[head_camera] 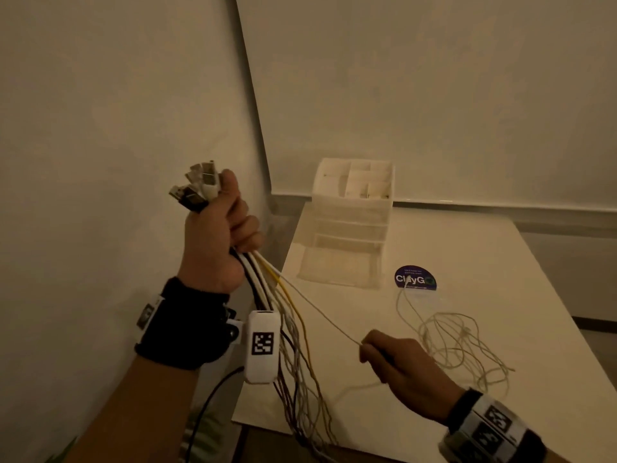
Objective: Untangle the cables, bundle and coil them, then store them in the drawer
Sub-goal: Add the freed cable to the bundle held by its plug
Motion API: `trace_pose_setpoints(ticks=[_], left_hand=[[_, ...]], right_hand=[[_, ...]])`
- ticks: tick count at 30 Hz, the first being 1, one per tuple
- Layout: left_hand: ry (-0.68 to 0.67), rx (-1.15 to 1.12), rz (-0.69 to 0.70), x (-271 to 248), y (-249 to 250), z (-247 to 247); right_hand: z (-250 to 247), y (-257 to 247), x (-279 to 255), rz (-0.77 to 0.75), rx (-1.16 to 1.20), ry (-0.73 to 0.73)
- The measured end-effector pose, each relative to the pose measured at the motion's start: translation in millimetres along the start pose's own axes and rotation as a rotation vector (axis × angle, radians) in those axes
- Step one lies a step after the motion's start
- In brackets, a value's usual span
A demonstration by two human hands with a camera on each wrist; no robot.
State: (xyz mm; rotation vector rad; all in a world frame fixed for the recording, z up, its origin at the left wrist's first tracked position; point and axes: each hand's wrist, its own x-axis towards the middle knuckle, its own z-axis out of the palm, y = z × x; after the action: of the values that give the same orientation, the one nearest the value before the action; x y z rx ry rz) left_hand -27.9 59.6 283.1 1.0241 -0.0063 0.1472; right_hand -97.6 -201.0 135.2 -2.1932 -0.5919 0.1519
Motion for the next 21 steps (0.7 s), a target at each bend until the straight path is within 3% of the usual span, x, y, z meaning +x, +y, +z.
trace_pose_setpoints(ticks=[4, 11, 16, 21], left_hand=[[-0.137, 0.160, -0.056, -20, 0, -1], [-0.388, 0.949, 0.102, -59, -70, 33], [-0.327, 0.757, 0.004, -58, -89, 39], [-0.080, 0.571, 0.017, -43, -84, 37]], right_hand=[[-22, 10, 3, 0.021, -0.117, -0.062], [-66, -49, 39, -0.045, -0.106, 0.027], [-79, -64, 42, 0.024, 0.050, 0.039], [-69, -55, 29, 0.086, 0.269, 0.130]])
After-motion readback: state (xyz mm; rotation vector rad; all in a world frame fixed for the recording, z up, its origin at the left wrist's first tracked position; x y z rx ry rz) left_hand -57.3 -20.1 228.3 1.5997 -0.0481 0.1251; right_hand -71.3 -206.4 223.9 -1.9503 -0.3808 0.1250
